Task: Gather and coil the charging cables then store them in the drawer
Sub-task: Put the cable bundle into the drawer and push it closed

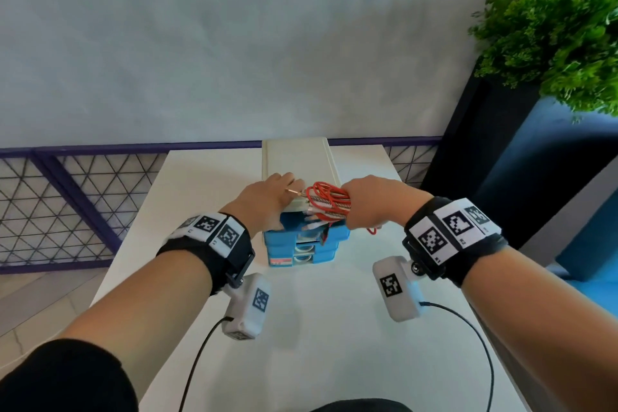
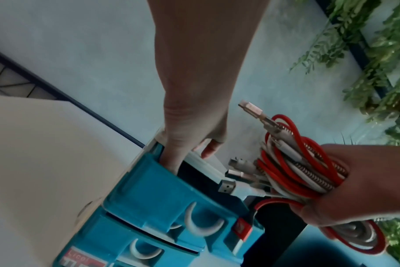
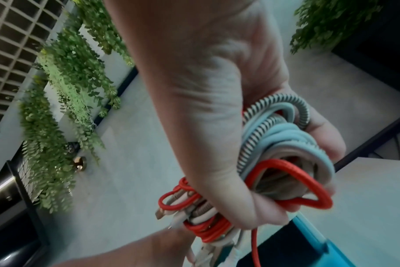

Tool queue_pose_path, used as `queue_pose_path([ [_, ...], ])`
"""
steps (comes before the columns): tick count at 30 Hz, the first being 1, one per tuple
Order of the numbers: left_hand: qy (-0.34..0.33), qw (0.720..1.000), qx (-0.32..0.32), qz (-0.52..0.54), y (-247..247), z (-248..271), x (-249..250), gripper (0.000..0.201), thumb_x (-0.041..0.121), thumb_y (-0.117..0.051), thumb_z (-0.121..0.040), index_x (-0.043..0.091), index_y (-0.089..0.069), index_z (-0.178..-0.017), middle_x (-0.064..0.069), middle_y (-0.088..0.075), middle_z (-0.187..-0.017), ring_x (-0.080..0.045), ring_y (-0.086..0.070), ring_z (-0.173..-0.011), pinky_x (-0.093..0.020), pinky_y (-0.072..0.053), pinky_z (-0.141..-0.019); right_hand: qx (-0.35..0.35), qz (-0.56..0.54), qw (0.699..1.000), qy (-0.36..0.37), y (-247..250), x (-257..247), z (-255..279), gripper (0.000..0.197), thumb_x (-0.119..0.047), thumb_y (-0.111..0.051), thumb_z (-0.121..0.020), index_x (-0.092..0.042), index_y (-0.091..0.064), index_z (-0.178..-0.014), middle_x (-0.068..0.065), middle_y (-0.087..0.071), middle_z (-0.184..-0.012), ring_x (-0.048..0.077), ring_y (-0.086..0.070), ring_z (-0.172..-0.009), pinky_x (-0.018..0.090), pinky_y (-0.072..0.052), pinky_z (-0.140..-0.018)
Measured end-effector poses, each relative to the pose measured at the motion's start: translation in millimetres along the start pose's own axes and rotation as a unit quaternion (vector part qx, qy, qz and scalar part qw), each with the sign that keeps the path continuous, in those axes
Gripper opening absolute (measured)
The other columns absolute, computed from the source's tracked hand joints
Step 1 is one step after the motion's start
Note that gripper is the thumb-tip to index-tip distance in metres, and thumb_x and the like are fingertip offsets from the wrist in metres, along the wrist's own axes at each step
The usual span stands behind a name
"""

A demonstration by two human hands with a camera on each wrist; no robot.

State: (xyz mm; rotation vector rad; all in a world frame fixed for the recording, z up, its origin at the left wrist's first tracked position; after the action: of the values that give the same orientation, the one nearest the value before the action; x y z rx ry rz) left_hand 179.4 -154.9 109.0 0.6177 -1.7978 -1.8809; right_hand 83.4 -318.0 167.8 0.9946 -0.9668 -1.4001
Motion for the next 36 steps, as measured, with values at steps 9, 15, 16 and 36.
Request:
queue_pose_path([
  [9, -0.017, 0.991, -0.072, 0.109, -22, 15, -11, 0.119, 0.049, -0.082, -0.056, 0.018, -0.013, -0.147, -0.005, -0.009, -0.153, -0.022, 0.002, -0.145, -0.047, -0.015, -0.118, 0.062, -0.07, 0.993, -0.072, 7, 4, -2, 0.015, -0.026, -0.058, -0.076, -0.018, -0.051, -0.087, 0.0, -0.06, -0.073, 0.016, -0.058, -0.062, 0.027, -0.045, -0.056],
  [15, 0.02, 0.964, -0.108, 0.241, -19, 23, -6, 0.15, 0.049, -0.088, -0.049, 0.033, 0.029, -0.141, 0.008, 0.02, -0.157, -0.019, 0.026, -0.143, -0.049, -0.001, -0.119, 0.004, 0.061, 0.994, -0.095, -18, -21, 11, 0.014, -0.022, -0.052, -0.082, -0.013, -0.054, -0.094, -0.001, -0.055, -0.074, 0.018, -0.056, -0.068, 0.03, -0.046, -0.065],
  [16, 0.025, 0.96, -0.114, 0.254, -17, 24, -6, 0.152, 0.047, -0.089, -0.049, 0.034, 0.032, -0.14, 0.007, 0.024, -0.157, -0.017, 0.028, -0.142, -0.049, 0.0, -0.118, -0.017, 0.095, 0.991, -0.097, -23, -25, 14, 0.013, -0.023, -0.052, -0.084, -0.013, -0.052, -0.093, -0.002, -0.051, -0.073, 0.018, -0.054, -0.069, 0.03, -0.044, -0.066],
  [36, 0.001, 0.966, -0.027, 0.257, -6, 27, -12, 0.027, 0.024, -0.057, -0.092, 0.023, -0.068, -0.116, -0.009, -0.019, -0.158, -0.017, -0.008, -0.148, -0.038, -0.017, -0.118, -0.04, 0.121, 0.984, -0.125, -61, -78, -32, 0.026, -0.019, -0.052, -0.089, -0.011, -0.06, -0.113, 0.0, -0.066, -0.107, 0.019, -0.066, -0.094, 0.029, -0.054, -0.076],
])
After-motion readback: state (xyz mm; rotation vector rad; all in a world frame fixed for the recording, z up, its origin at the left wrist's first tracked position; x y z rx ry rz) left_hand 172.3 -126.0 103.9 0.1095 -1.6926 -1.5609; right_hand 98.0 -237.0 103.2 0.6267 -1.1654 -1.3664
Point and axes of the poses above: each hand's wrist, its own z-axis away from the middle knuckle, its own y-axis out of the back of the hand, x = y × z, the point moved 2 cm from there along -z, towards the middle knuckle
